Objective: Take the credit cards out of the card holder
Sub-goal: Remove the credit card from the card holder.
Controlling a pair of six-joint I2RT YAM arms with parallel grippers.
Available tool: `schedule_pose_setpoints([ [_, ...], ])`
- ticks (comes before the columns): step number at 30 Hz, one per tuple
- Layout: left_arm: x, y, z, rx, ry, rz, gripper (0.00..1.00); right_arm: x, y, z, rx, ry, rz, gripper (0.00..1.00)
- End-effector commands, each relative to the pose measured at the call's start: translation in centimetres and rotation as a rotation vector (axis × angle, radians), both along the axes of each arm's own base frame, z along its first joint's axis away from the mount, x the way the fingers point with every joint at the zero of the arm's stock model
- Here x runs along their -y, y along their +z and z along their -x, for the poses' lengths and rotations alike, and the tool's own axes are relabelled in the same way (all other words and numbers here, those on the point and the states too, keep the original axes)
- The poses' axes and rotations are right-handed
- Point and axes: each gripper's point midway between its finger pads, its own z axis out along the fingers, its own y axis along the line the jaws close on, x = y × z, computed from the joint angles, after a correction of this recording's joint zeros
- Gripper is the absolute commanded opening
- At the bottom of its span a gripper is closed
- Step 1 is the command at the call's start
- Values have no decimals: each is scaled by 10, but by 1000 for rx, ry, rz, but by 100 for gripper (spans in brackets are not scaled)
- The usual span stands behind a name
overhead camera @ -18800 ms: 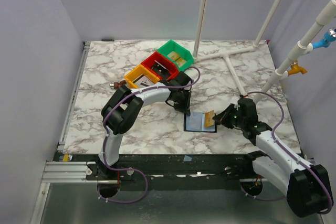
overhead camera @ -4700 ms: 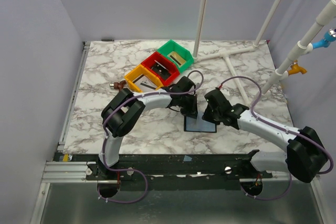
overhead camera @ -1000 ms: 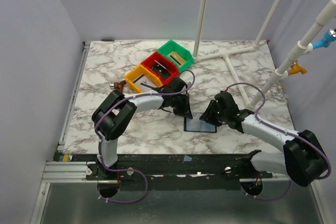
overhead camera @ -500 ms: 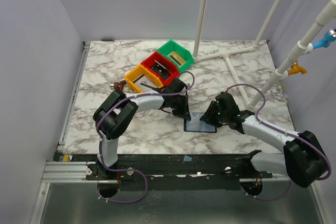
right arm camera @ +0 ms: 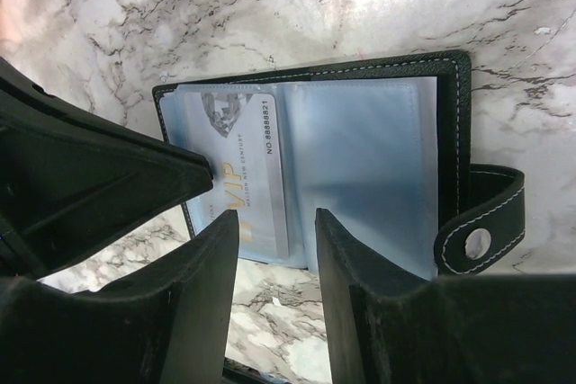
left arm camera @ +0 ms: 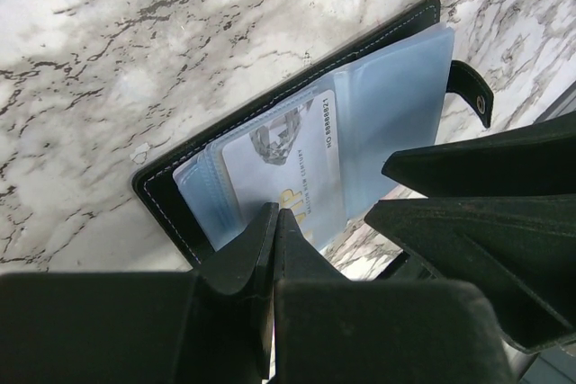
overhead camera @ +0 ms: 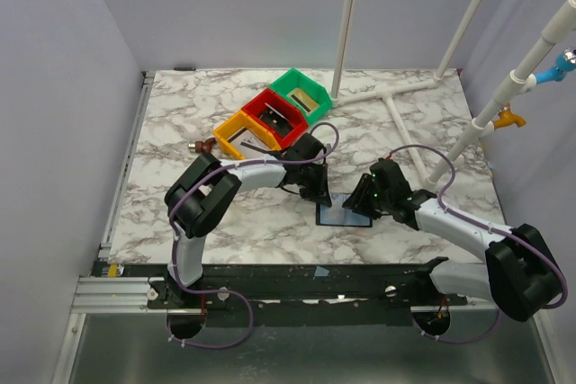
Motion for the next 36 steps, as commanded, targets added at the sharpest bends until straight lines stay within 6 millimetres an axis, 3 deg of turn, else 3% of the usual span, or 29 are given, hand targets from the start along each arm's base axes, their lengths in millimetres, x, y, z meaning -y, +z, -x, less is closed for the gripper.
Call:
schedule_pose_setpoints([
  [1, 1, -12, 0, -4, -5, -40, 0, 0, -2, 0, -1, -1, -23, 43],
  [24, -22, 17, -12, 128, 34, -111, 3, 1, -7, 2, -15, 0, -29, 43],
  [36, -22, 6, -12, 114, 21, -130, 4, 1, -9, 2, -18, 1, -28, 43],
])
